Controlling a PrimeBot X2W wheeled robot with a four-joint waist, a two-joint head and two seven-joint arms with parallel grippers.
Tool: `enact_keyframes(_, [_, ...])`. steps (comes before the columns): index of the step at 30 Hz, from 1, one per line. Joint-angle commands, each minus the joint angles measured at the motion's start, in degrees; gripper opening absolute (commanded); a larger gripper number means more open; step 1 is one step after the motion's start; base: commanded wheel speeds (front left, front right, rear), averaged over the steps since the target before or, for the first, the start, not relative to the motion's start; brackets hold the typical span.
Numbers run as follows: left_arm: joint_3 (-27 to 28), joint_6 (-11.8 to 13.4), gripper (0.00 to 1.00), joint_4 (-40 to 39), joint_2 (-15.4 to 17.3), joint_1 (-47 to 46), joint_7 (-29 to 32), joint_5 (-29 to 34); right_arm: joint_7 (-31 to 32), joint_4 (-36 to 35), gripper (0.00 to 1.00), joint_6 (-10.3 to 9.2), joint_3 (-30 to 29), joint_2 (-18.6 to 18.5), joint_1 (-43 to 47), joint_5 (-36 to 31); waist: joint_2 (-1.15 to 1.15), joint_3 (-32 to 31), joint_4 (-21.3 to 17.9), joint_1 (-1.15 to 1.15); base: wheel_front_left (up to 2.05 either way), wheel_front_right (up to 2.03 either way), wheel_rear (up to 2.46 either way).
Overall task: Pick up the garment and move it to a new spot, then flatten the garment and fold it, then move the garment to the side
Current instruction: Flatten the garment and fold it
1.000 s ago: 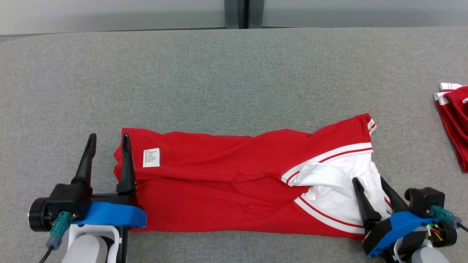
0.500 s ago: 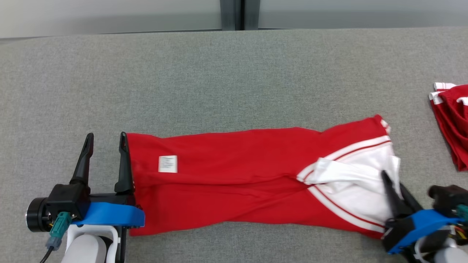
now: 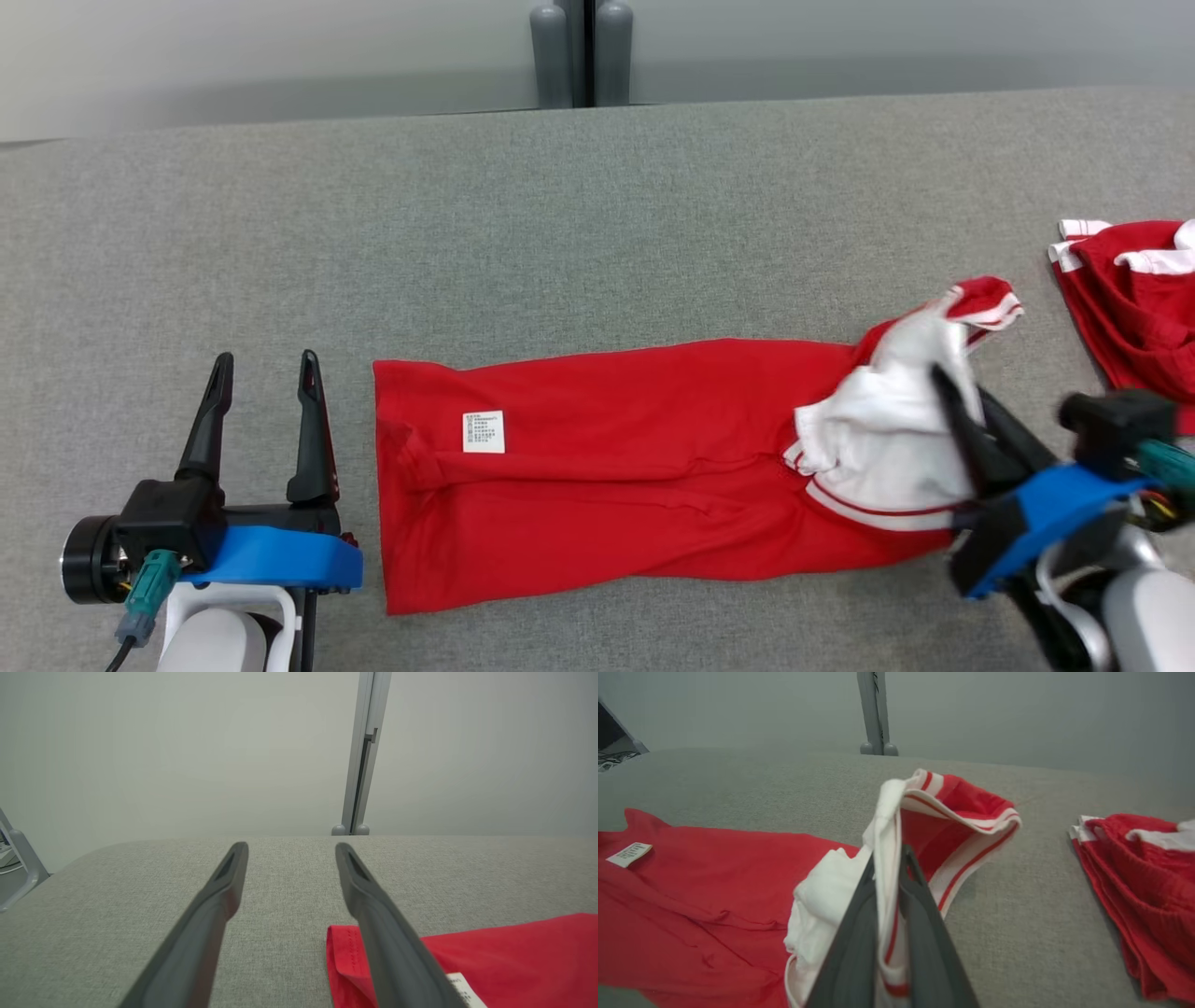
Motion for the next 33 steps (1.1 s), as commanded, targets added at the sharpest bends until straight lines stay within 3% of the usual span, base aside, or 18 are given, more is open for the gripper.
enact_keyframes(1, [0.1,0.0,1.00,0.0,0.1,0.0,-0.2,0.5,1.3,-1.5,0.00,0.00,1.7,0.3,-1.3,-0.1,-0.01,-0.2,0.1,0.00,0.00,0.00,0.00])
enact_keyframes(6, [-0.2,-0.2,1.00,0.3,0.0,-0.3,-0.2,0.8,5.7,-4.2,0.00,0.00,11.6,2.8,-5.7,1.6,-0.01,-0.9,1.1,0.00,0.00,0.00,0.00])
enact_keyframes(11, [-1.1,-0.4,1.00,0.6,-0.5,-1.2,-0.2,0.9,6.0,0.1,0.00,0.00,21.6,7.6,-10.8,4.3,-0.01,-0.6,2.8,0.00,0.00,0.00,0.00])
enact_keyframes(18, [-2.4,-1.0,1.00,1.4,-1.7,-3.0,-0.2,1.1,1.2,11.5,0.00,0.00,31.0,11.1,-16.6,8.3,-0.01,0.8,5.9,0.00,0.00,0.00,0.00])
enact_keyframes(30, [-2.2,-1.8,1.00,3.4,-2.4,-4.1,-0.2,1.5,-7.7,22.7,0.00,0.00,42.7,11.5,-24.3,16.2,-0.01,1.5,7.3,0.00,0.00,0.00,0.00])
enact_keyframes(31, [-2.1,-1.9,1.00,3.5,-2.4,-4.2,-0.2,1.5,-8.6,23.2,0.31,0.00,43.3,11.5,-24.9,16.7,-0.01,1.5,7.2,0.00,0.00,0.00,0.00])
enact_keyframes(32, [-2.1,-1.9,1.00,3.5,-2.5,-4.3,-0.2,1.6,-9.6,23.8,0.75,0.00,43.8,11.5,-25.4,16.9,-0.01,1.5,7.2,0.00,0.00,0.00,0.00])
enact_keyframes(33, [-2.1,-1.9,1.00,3.6,-2.6,-4.4,-0.2,1.6,-10.8,24.1,1.00,0.00,44.3,11.4,-25.9,17.4,-0.01,1.5,7.1,0.00,0.00,0.00,0.00])
